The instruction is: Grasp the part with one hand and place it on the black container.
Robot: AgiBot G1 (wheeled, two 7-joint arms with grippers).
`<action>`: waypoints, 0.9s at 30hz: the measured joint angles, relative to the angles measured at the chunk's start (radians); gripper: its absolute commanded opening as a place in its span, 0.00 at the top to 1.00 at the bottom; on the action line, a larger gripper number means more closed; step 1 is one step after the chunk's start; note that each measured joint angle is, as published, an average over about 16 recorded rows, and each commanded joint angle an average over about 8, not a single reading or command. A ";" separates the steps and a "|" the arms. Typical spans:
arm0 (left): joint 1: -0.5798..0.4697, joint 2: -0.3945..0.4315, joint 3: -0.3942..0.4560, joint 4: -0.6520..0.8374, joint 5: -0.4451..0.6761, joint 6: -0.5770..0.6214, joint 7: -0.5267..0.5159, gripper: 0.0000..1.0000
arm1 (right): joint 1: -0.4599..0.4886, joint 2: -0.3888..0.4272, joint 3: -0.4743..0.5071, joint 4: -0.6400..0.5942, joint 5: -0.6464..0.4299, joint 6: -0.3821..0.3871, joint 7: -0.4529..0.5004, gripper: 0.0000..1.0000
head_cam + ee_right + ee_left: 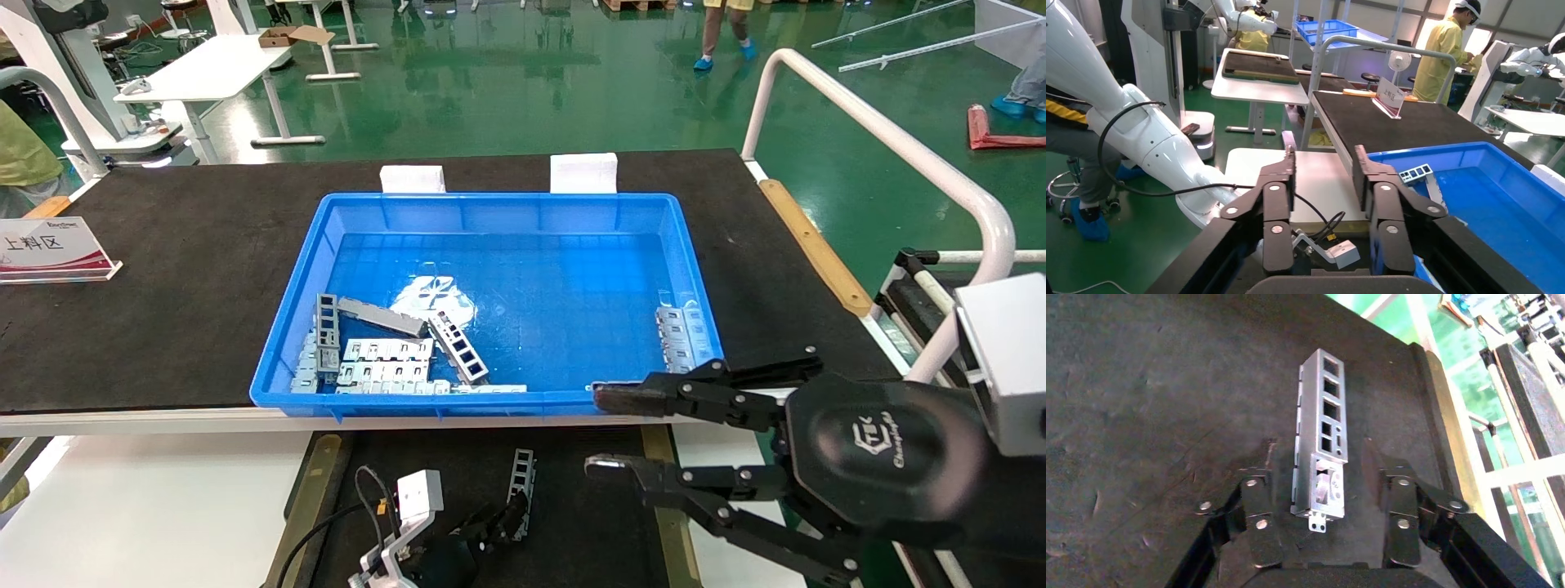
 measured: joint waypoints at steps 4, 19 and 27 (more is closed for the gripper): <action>0.013 -0.027 -0.009 -0.040 0.028 0.013 0.019 0.00 | 0.000 0.000 0.000 0.000 0.000 0.000 0.000 0.00; 0.061 -0.201 -0.046 -0.226 0.107 0.195 0.084 0.00 | 0.000 0.000 0.000 0.000 0.000 0.000 0.000 0.00; 0.067 -0.300 -0.071 -0.288 0.115 0.364 0.114 0.00 | 0.000 0.000 -0.001 0.000 0.000 0.000 0.000 0.00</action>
